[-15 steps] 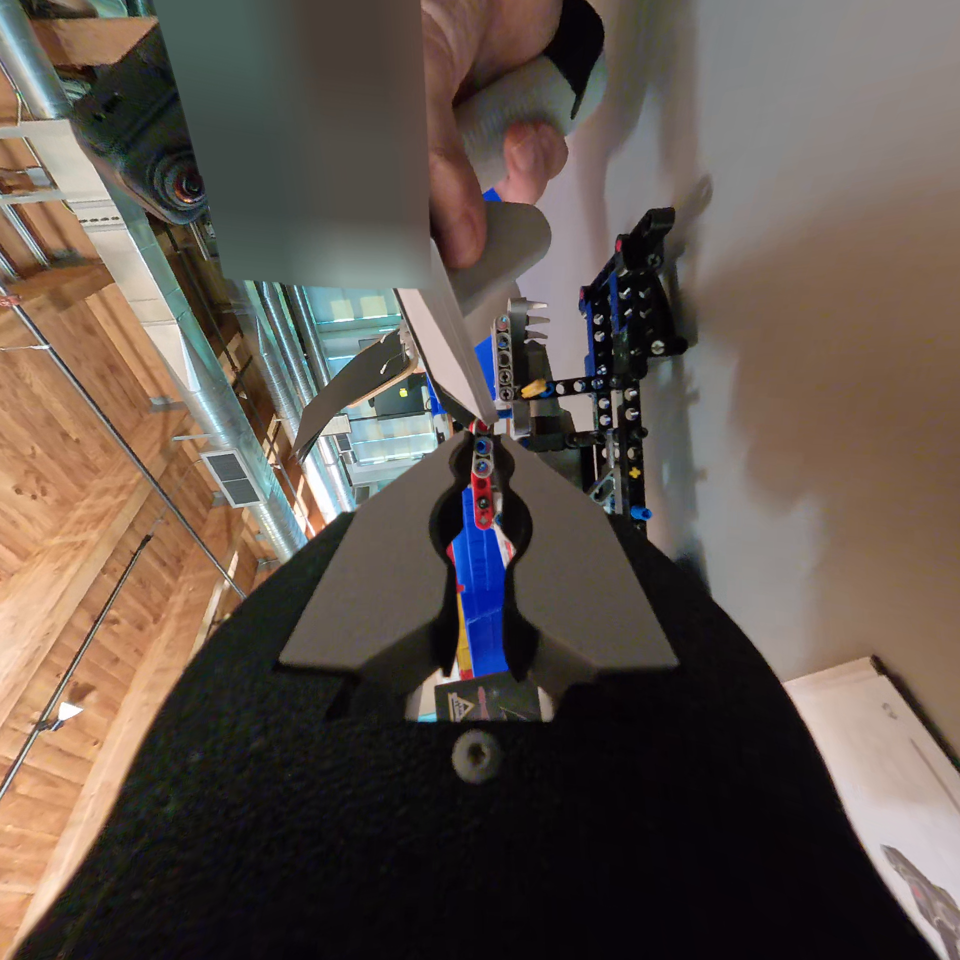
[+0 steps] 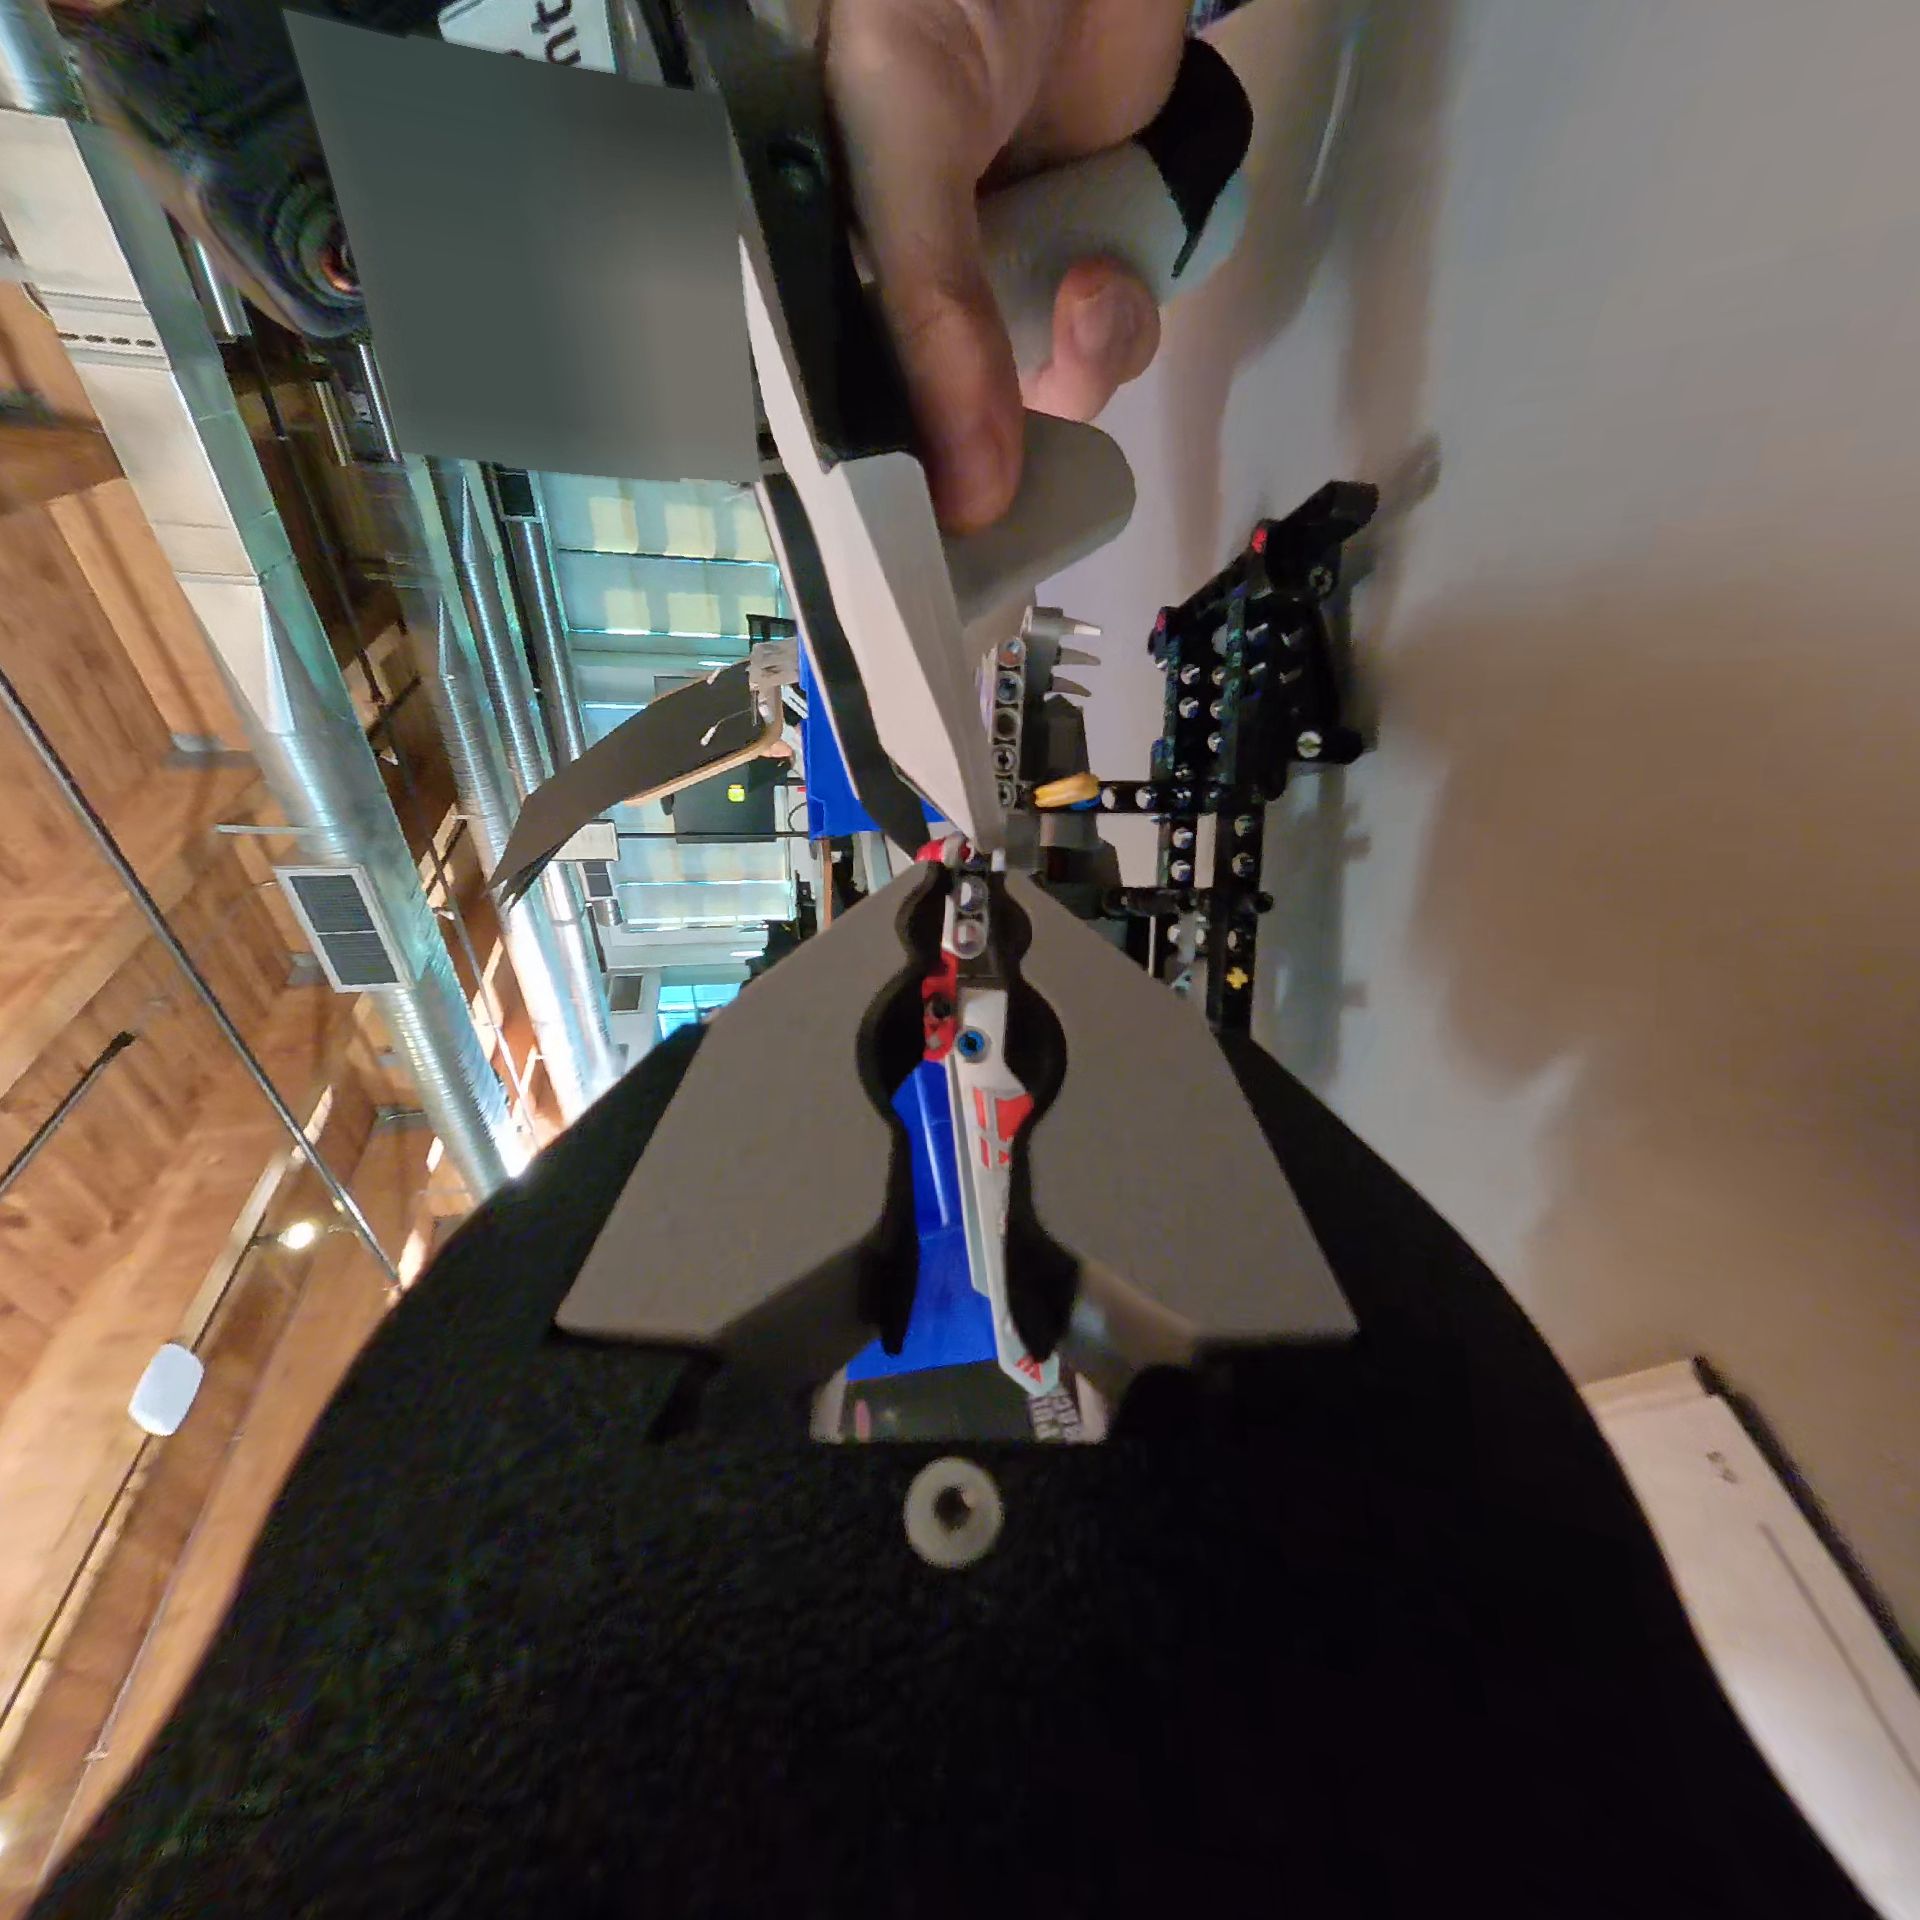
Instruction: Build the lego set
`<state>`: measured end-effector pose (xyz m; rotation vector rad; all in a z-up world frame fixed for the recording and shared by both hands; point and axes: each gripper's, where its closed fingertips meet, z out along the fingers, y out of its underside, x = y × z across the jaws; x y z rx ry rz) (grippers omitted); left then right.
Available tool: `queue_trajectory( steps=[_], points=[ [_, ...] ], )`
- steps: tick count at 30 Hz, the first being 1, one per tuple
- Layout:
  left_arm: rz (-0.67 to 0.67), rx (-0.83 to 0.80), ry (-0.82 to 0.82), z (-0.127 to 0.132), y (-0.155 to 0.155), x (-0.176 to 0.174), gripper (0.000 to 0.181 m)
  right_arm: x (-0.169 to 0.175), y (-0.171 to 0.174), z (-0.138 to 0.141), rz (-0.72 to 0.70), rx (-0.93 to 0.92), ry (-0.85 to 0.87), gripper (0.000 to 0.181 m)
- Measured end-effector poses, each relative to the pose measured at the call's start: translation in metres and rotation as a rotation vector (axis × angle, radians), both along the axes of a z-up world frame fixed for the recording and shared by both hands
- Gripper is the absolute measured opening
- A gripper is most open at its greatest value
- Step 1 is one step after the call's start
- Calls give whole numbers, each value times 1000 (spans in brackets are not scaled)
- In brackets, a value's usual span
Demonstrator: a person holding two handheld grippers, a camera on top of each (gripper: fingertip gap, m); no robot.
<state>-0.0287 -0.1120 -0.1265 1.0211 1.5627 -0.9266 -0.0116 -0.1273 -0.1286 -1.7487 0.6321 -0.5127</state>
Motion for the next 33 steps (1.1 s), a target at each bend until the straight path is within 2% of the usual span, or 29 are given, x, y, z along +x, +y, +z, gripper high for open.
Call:
queue_trajectory(
  steps=[10, 19, 21, 25, 31, 33],
  points=[
    [69, 23, -72, 2, -1, 3, 4, 1, 2, 2, -4, 46, 17, 62],
    [164, 71, -90, 3, 1, 5, 4, 2, 2, -1, -33, -28, -30, 64],
    [199, 77, -100, 3, 2, 5, 4, 2, -1, 2, -37, -15, -39, 60],
    [253, 81, -121, 3, 7, 8, 4, -2, -10, 14, 8, 71, -64, 62],
    [298, 68, -123, 2, 6, 9, 4, 13, -23, -15, -13, 21, 50, 61],
    [314, 63, -137, 3, 7, 9, 4, 4, -13, -17, 47, 6, 65, 39]
  ],
)
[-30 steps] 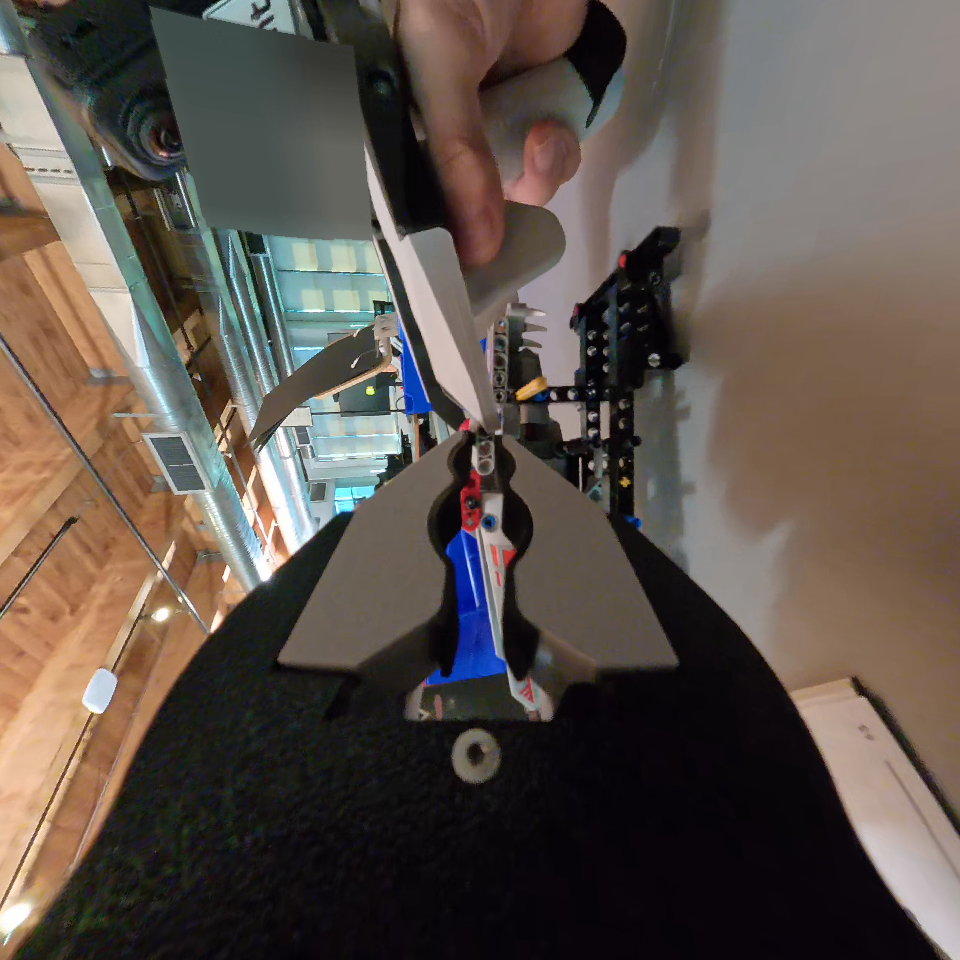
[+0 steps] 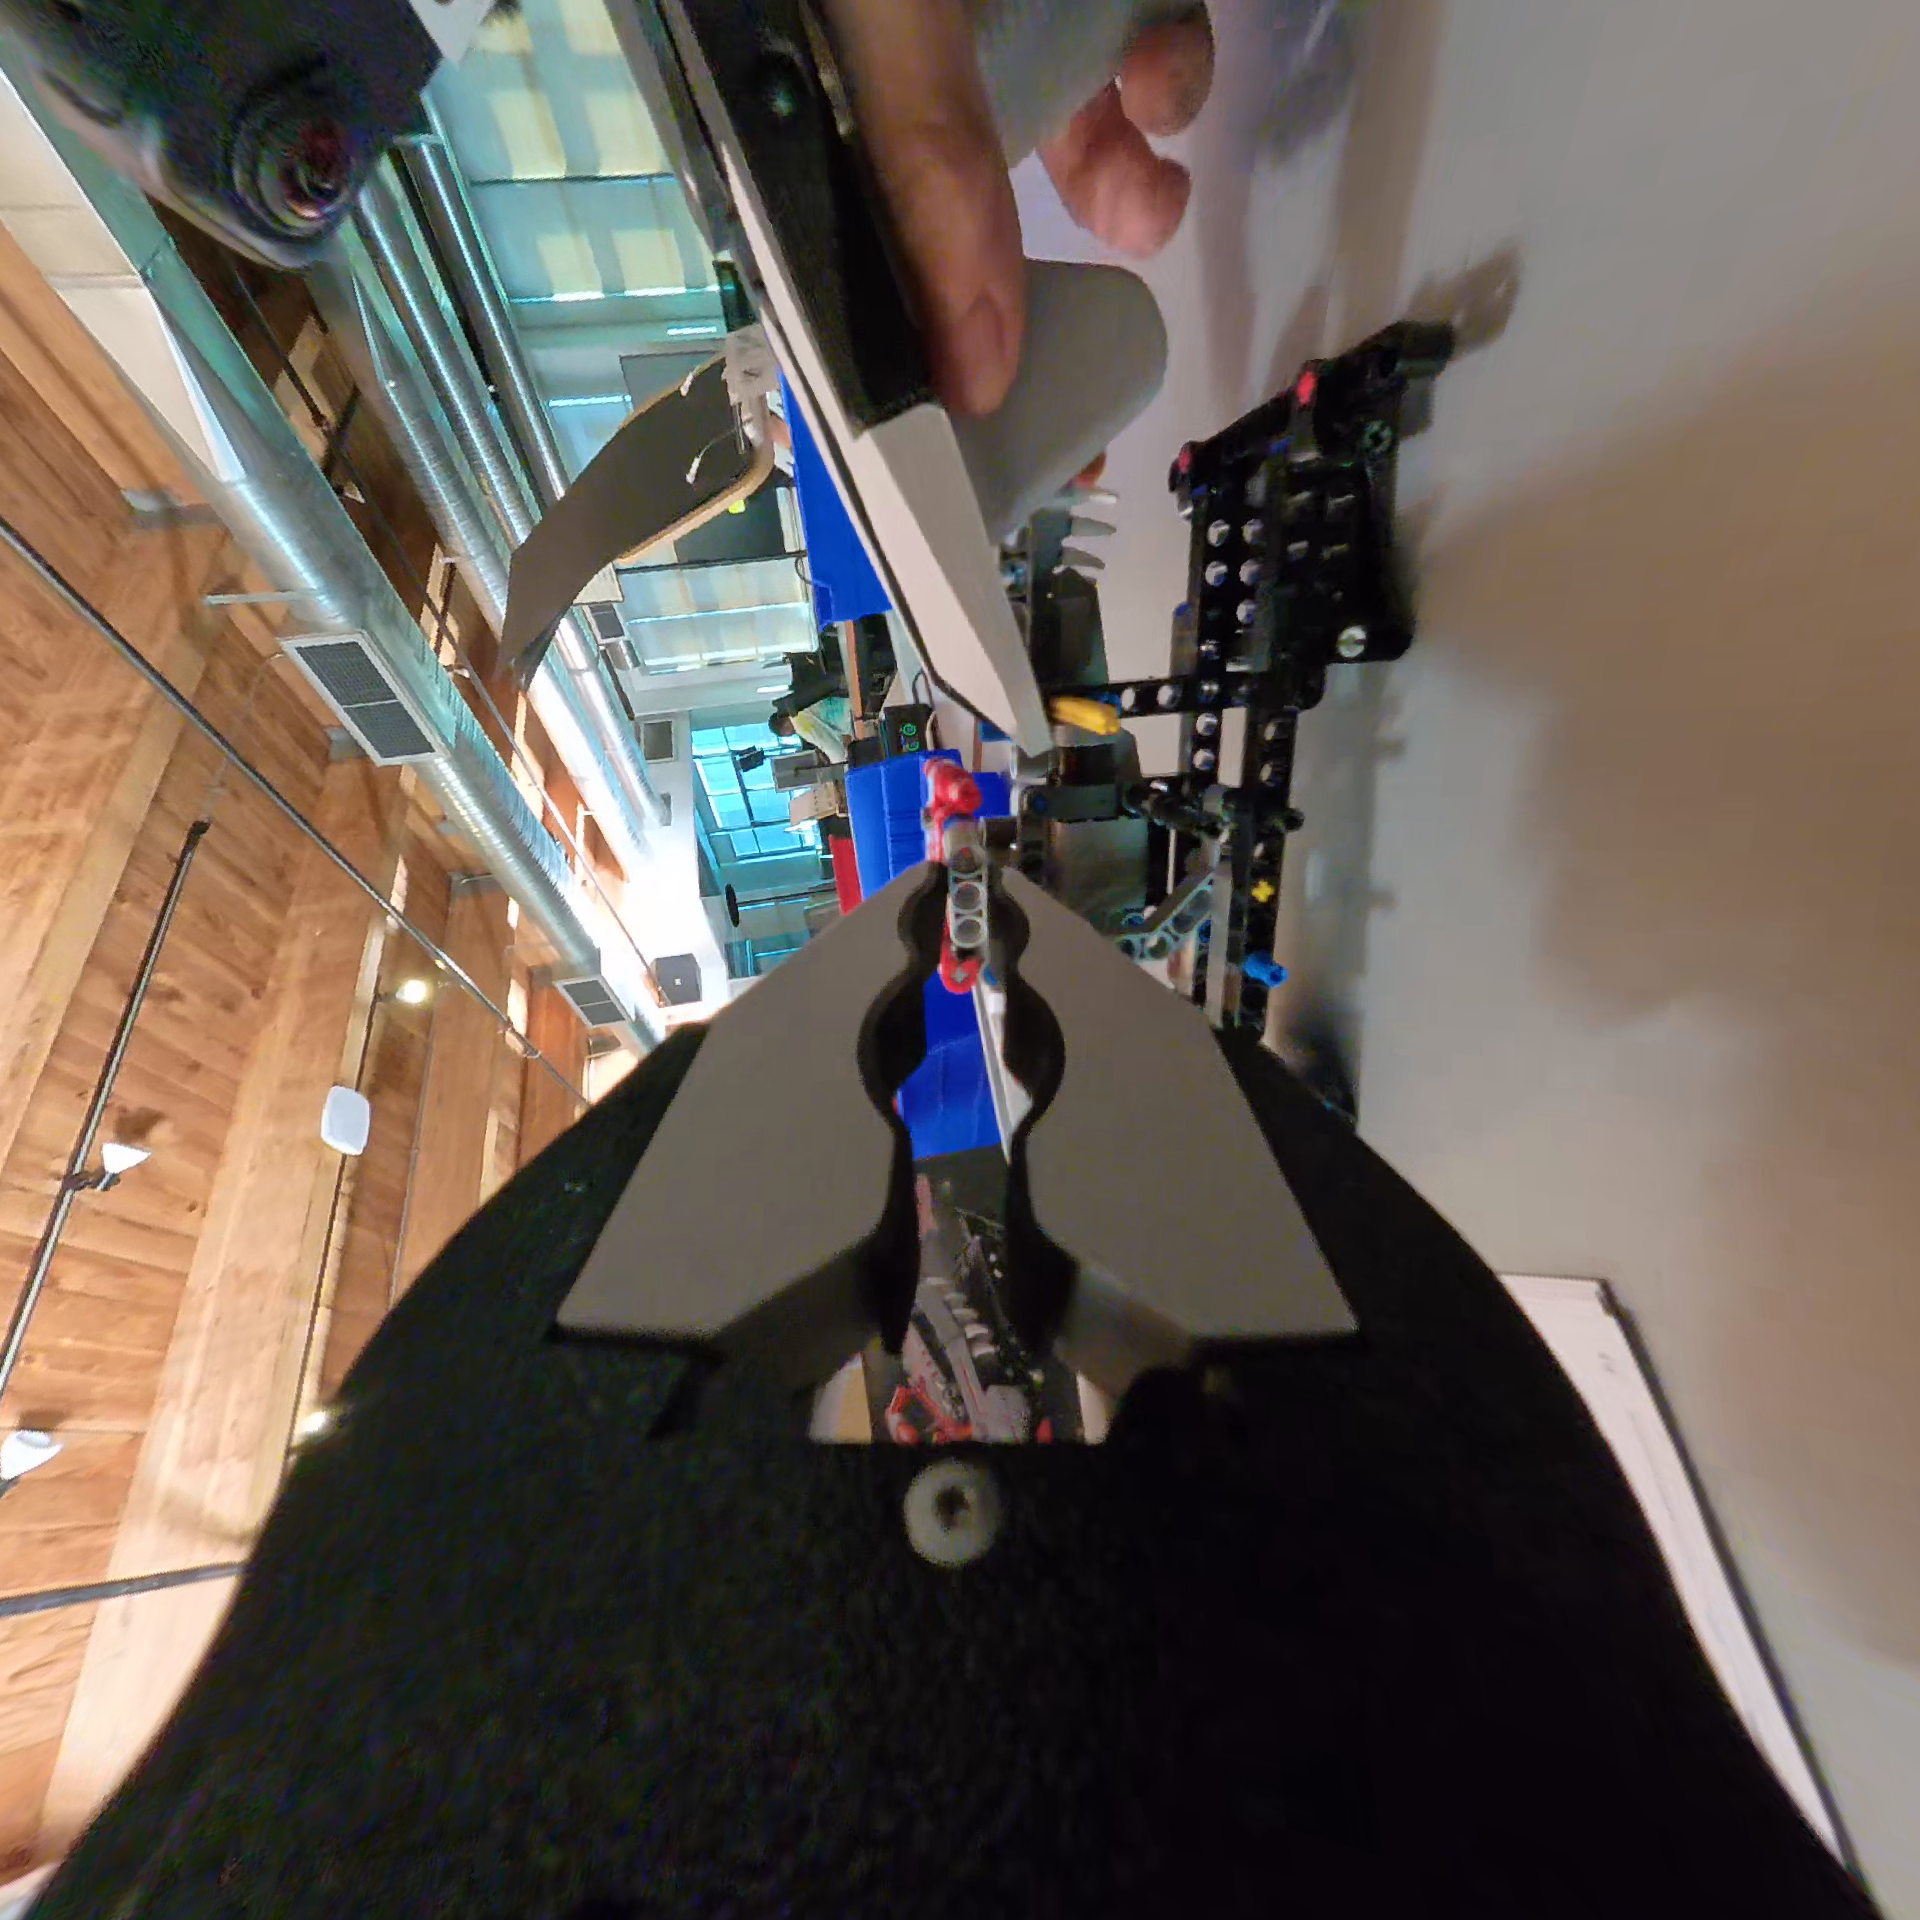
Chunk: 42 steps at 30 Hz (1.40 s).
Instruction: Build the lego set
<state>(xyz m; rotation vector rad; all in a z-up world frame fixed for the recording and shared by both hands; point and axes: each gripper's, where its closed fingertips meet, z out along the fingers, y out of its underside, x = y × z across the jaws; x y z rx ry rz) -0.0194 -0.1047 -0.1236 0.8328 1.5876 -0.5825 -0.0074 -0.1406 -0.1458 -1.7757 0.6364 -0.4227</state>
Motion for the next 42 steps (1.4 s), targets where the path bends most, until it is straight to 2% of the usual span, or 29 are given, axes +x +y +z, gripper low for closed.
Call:
queue_trajectory(
  steps=[2, 7, 11, 12, 14, 16, 19, 22, 24, 28, 30, 35, 42],
  points=[
    [12, -10, -11, 1, 2, -1, 4, 0, -1, 0, -36, -40, -12, 26],
    [46, -18, -67, 1, 15, -5, 4, -4, 8, -2, -184, -83, 58, 26],
    [41, -27, -129, 3, 27, -12, 4, -11, 18, -1, -371, 9, 158, 25],
    [43, -32, -139, 3, 30, -12, 4, -15, 24, 0, -372, 14, 163, 25],
    [34, -40, -154, 3, 33, -15, 4, -26, 37, 6, -309, -12, 135, 41],
    [26, -49, -167, 4, 36, -18, 4, -32, 34, 21, -263, -111, 20, 40],
    [16, -54, -179, 5, 36, -19, 5, -29, 19, 45, -241, -330, -313, 41],
    [14, -67, -186, 8, 33, -20, 4, -37, 33, 43, -54, -493, -557, 45],
    [14, -60, -196, 7, 32, -19, 4, -34, 36, 42, -45, -601, -671, 40],
    [20, -41, -207, 3, 31, -16, 4, -31, 46, 25, 27, -800, -733, 30],
    [23, -34, -213, 2, 32, -16, 4, -23, 45, 22, 1, -865, -772, 26],
    [12, -28, -210, 1, 29, -16, 4, -19, 47, 19, -10, -937, -862, 9],
    [0, -44, -186, 0, 30, -22, 4, -16, 46, 19, -61, -1063, -996, 6]
  ],
)
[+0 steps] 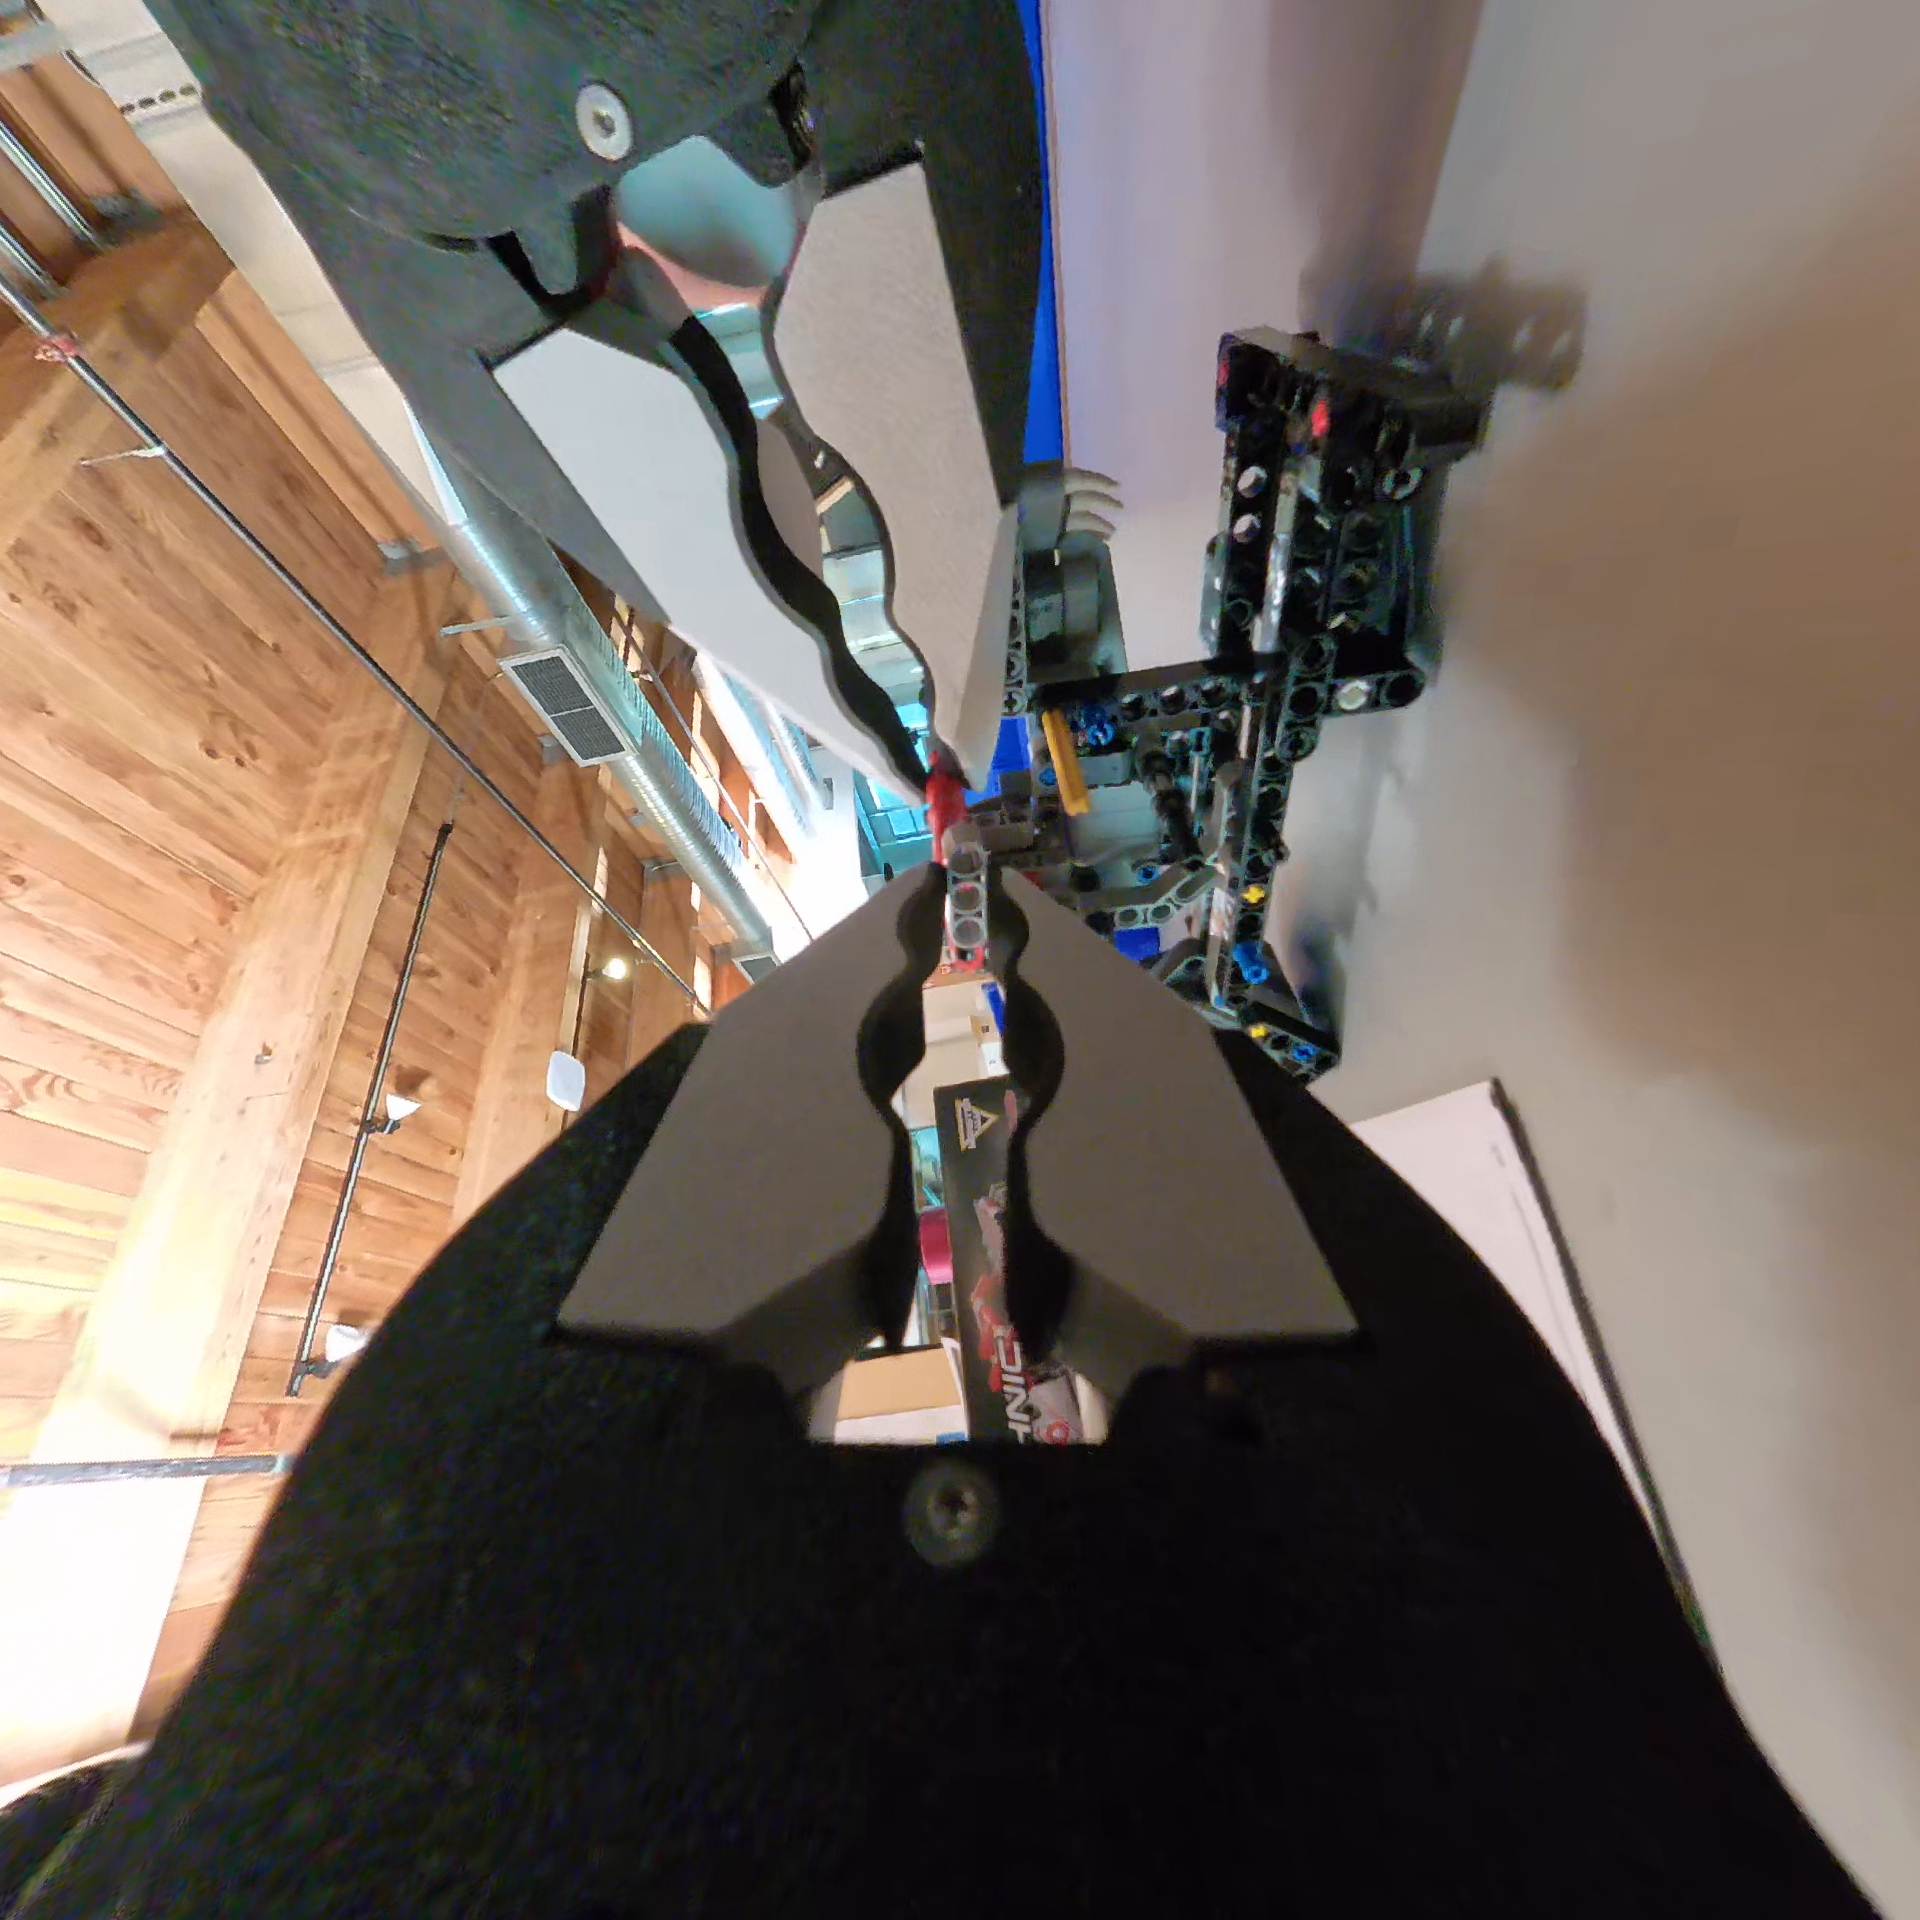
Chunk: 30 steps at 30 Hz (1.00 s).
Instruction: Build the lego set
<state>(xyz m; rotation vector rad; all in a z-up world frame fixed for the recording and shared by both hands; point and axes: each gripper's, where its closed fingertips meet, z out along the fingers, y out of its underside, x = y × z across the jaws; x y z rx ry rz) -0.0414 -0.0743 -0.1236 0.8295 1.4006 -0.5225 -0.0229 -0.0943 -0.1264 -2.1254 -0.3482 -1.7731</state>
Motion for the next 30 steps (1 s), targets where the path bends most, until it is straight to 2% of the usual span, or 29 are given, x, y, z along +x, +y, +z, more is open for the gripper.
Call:
queue_trajectory(
  steps=[6, 18, 30],
  points=[
    [-17, -35, 62, 6, 5, -3, 4, 1, 0, 0, 2, -1, -16, 6],
    [-28, 6, 128, 0, 5, -6, 4, 4, -2, -1, -23, 3, -23, 5],
    [-71, -61, 346, 1, 2, -4, 4, 6, -3, -1, -7, 68, 49, 6]
  ],
)
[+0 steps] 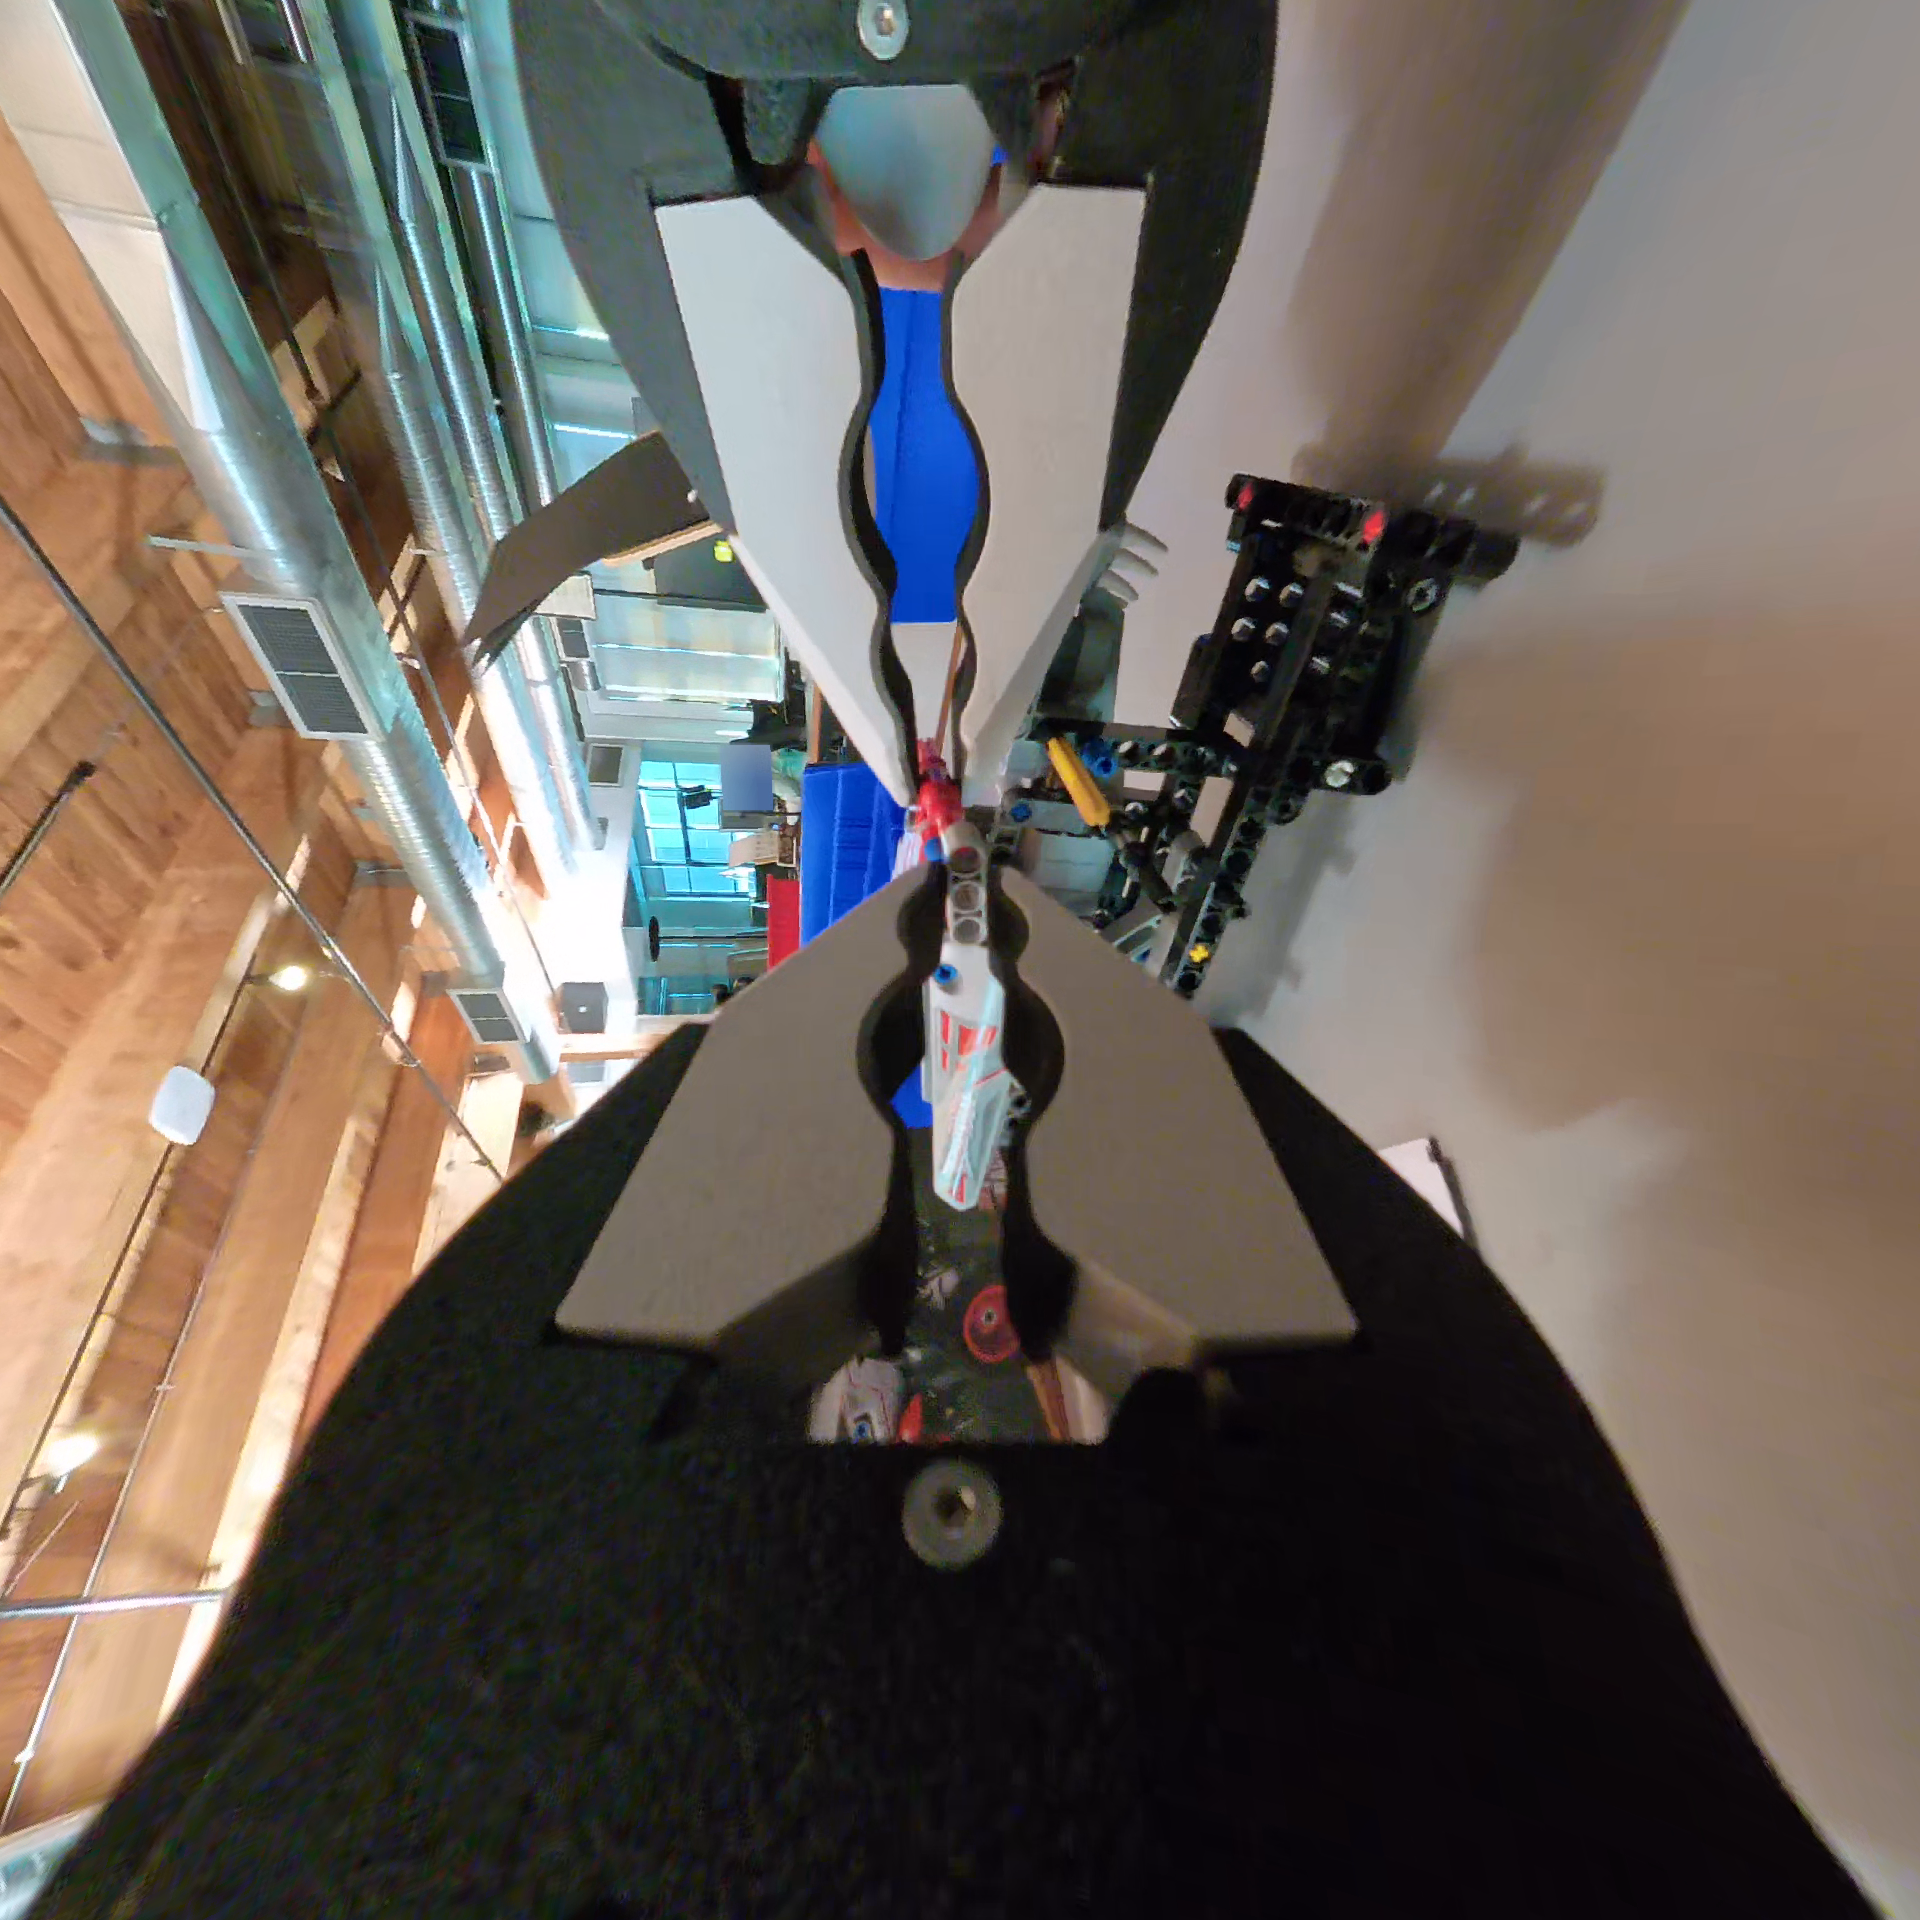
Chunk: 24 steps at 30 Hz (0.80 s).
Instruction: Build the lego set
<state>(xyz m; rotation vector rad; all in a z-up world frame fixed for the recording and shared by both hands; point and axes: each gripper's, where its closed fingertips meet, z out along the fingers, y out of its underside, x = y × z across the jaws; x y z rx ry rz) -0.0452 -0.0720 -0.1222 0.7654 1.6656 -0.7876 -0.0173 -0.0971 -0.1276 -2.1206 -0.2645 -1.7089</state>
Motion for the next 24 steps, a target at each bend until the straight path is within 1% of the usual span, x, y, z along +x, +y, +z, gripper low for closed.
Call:
queue_trajectory(
  steps=[5, 9, 14, 22, 24],
  points=[
    [7, -14, 42, 0, -3, 1, 4, 1, 0, 0, -10, 7, 8, 6],
    [-24, -47, 100, 1, -7, -4, 5, 2, 0, 0, -15, 11, 20, 6],
    [0, -80, 130, 3, -8, 2, 4, 4, 0, 0, -21, 17, 16, 6],
    [-17, -26, 16, 3, -8, 8, 5, 7, 2, 0, -16, 27, 21, 7],
    [-11, -17, 8, 3, -8, 9, 4, 7, 3, 0, -10, 43, 30, 7]
  ],
)
